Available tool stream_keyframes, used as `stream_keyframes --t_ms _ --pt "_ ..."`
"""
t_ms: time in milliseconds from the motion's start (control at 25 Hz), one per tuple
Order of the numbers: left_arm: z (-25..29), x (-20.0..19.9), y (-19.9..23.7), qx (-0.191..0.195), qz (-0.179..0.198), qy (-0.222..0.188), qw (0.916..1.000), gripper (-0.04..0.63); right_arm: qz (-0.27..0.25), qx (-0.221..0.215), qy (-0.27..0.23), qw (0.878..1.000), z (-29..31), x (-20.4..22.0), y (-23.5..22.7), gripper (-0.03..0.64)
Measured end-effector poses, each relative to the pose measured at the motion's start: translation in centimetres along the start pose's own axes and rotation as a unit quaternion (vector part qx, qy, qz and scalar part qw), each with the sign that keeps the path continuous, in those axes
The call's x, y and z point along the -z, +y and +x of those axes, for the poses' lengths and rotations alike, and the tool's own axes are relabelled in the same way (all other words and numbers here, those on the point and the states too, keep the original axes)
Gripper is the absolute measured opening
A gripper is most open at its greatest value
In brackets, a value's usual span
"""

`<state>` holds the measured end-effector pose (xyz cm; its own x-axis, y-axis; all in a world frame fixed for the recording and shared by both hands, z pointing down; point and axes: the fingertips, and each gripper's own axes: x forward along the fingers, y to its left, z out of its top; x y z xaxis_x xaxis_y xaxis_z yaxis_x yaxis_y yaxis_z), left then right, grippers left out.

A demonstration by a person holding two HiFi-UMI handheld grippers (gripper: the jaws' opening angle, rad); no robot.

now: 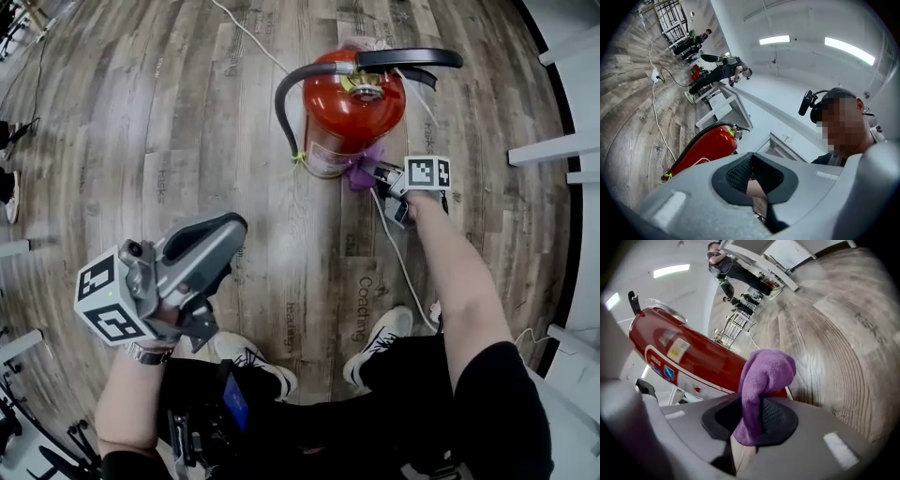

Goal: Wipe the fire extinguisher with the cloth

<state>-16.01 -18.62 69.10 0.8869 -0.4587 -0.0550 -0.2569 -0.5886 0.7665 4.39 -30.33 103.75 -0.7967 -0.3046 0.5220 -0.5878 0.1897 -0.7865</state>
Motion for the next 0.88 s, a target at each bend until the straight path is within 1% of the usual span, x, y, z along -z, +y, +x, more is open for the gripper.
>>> stream_keyframes --t_ms 80,120,200,280,320,400,480,520,600,640,720,760,800,840,880 --pt "0.2 0.2 0.0 -0.002 0.002 0.003 1.0 -0.002 -0.048 -0.012 0.015 0.999 -1.8 -2.2 2.9 0.078" --pt "0.2 0.3 0.0 -0.001 0.001 0.004 1.0 -0.002 -0.068 -0.021 0.014 0.997 -3.0 -3.5 4.7 0.078" --pt "0.4 0.4 -0.2 0.002 0.002 0.006 1.0 0.0 -0.091 -0.05 -0.011 0.995 -5.9 -6.3 8.9 0.078" --pt "0.6 0.4 -0.1 0.0 0.008 0.006 1.0 -0.002 -0.097 -0.098 -0.048 0.989 -8.7 -8.5 13.7 0.078" --pt "0.7 0.3 0.1 -0.002 0.01 0.004 0.9999 -0.002 -0.106 -0.117 -0.063 0.986 -10.0 -9.2 15.7 0.078" --pt "0.9 0.3 0.4 -0.004 0.01 0.002 0.9999 -0.002 -0.124 -0.138 -0.083 0.979 -12.4 -9.9 18.8 0.078" --pt "1.0 0.7 0.6 -0.006 0.01 0.007 0.9999 -0.002 -0.137 -0.137 -0.098 0.976 -14.9 -9.9 20.9 0.08" --pt "1.0 0.9 0.6 -0.008 0.011 0.011 0.9999 -0.002 -0.146 -0.124 -0.107 0.976 -16.3 -9.8 21.7 0.078" --pt "0.8 1.1 0.6 -0.01 0.014 0.017 0.9997 -0.002 -0.182 -0.081 -0.131 0.971 -19.3 -10.1 23.6 0.078" --pt "0.7 1.0 0.5 -0.009 0.016 0.019 0.9996 -0.002 -0.211 -0.055 -0.148 0.965 -21.0 -10.8 24.9 0.078" --pt "0.7 0.8 0.3 -0.007 0.023 0.02 0.9995 -0.002 -0.278 0.012 -0.172 0.945 -24.0 -12.9 28.0 0.078" --pt "0.9 0.8 0.2 -0.006 0.027 0.02 0.9994 -0.002 -0.32 0.054 -0.171 0.93 -24.9 -14.0 29.6 0.078" --pt "1.0 0.7 0.2 -0.004 0.032 0.02 0.9993 -0.002 -0.374 0.1 -0.154 0.909 -25.2 -15.0 31.0 0.078" --pt "1.2 0.7 0.1 -0.003 0.037 0.021 0.9991 -0.002 -0.444 0.151 -0.122 0.875 -25.0 -15.7 32.2 0.078" --pt "1.4 0.7 0.1 -0.002 0.042 0.022 0.9989 -0.002 -0.523 0.206 -0.076 0.823 -24.3 -16.2 33.1 0.078"
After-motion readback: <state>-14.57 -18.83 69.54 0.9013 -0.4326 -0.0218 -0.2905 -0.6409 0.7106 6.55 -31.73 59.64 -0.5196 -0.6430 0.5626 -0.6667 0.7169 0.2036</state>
